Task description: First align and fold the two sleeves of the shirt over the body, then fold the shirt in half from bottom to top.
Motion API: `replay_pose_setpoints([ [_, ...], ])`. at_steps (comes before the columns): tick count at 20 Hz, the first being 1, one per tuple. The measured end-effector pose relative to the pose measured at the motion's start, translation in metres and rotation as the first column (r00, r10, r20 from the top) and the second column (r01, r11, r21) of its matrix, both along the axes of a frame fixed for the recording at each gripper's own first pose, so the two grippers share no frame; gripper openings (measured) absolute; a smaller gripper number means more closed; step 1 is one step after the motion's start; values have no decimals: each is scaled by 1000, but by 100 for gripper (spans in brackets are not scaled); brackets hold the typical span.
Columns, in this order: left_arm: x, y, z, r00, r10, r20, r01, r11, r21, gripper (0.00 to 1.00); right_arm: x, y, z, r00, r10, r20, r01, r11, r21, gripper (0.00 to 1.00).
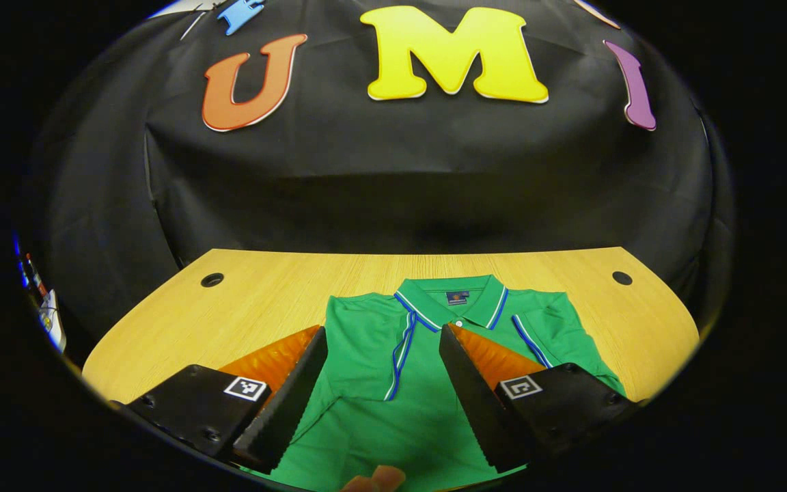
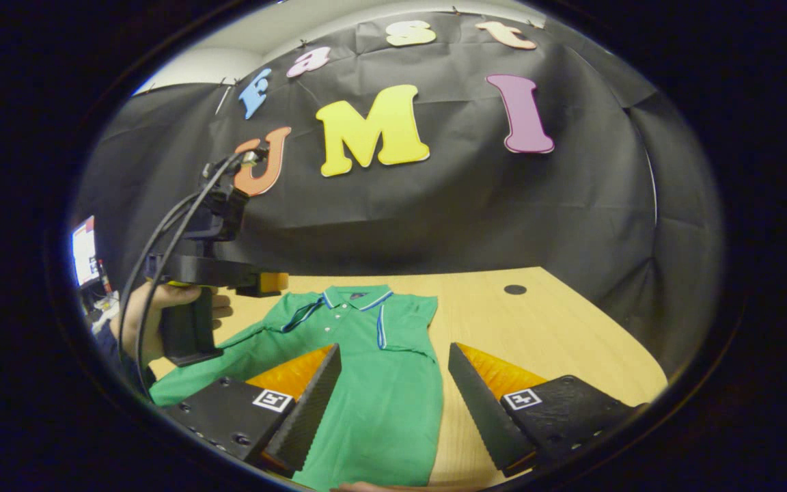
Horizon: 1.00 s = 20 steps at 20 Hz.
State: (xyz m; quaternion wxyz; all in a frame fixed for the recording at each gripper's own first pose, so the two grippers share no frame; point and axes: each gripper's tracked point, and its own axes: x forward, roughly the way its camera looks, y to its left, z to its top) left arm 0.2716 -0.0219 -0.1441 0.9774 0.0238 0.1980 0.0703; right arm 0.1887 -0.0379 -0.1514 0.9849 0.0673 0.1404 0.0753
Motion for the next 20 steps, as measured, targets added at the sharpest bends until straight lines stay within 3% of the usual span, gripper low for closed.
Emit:
replay_pose_setpoints([
  [1, -18, -3, 6, 1000, -2, 18, 3, 1000, -17, 100, -4, 0, 3, 1000, -14, 6, 14, 1000, -6, 100],
  [3, -53, -8, 19, 996, -31, 81, 34, 999, -37, 100, -14, 3, 8, 999, -29, 14, 29, 1000, 7, 96],
  [6, -107, 8, 42, 984, -83, 160, 78, 996, 41, 100, -35, 5, 16, 998, -68, 17, 68, 998, -2, 96],
  [9, -154, 14, 56, 968, -101, 232, 95, 995, 36, 100, -61, 0, 22, 992, -117, 51, 120, 990, -68, 96],
  [14, -220, 36, 41, 971, -102, 217, 104, 995, 1, 100, -114, 4, 34, 987, -125, 99, 131, 989, -62, 99],
  [20, -257, 70, -4, 988, -72, 136, 71, 997, 15, 100, -158, -1, 17, 978, -163, 127, 176, 979, -105, 97],
])
